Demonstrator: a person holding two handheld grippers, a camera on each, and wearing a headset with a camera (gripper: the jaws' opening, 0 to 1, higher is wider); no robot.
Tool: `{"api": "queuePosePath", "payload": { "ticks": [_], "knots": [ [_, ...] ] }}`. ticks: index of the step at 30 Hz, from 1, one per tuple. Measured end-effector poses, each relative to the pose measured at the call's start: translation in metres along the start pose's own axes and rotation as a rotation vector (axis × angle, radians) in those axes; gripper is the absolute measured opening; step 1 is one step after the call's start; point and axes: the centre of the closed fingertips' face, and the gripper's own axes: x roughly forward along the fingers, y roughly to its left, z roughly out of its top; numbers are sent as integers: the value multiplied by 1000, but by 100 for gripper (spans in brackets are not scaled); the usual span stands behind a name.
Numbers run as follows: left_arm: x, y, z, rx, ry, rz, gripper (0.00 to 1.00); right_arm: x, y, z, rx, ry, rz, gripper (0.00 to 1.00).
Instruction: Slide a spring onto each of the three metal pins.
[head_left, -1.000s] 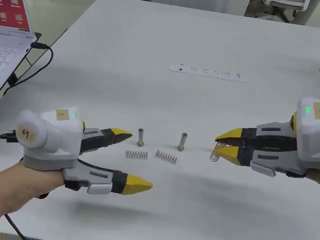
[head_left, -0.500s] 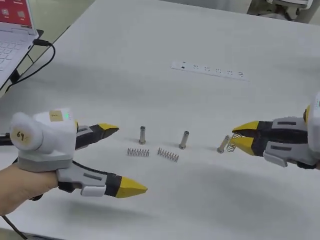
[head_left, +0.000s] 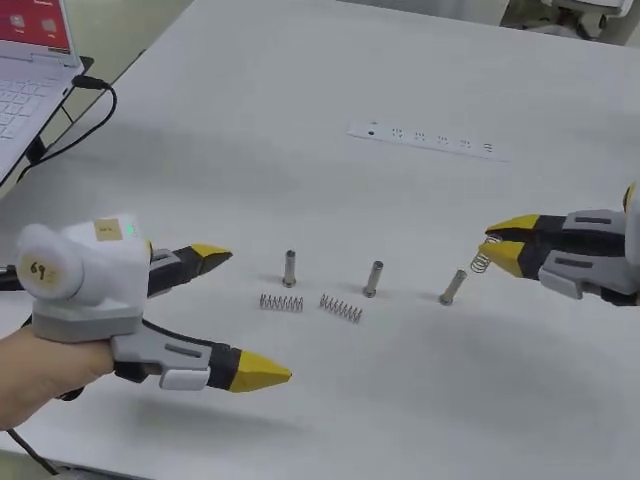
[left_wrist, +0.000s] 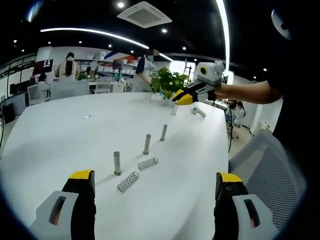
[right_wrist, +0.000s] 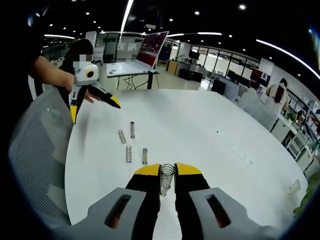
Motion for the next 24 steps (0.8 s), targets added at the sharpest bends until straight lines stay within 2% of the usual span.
{"api": "queuePosePath", "payload": {
  "ticks": [11, 24],
  "knots": [
    [-4, 3, -2, -3, 2, 13, 98, 9, -8, -9, 26, 25, -2, 7],
    [-4, 4, -1, -7, 1, 17, 98, 18, -8, -15, 35, 44, 3, 7]
  ]
}}
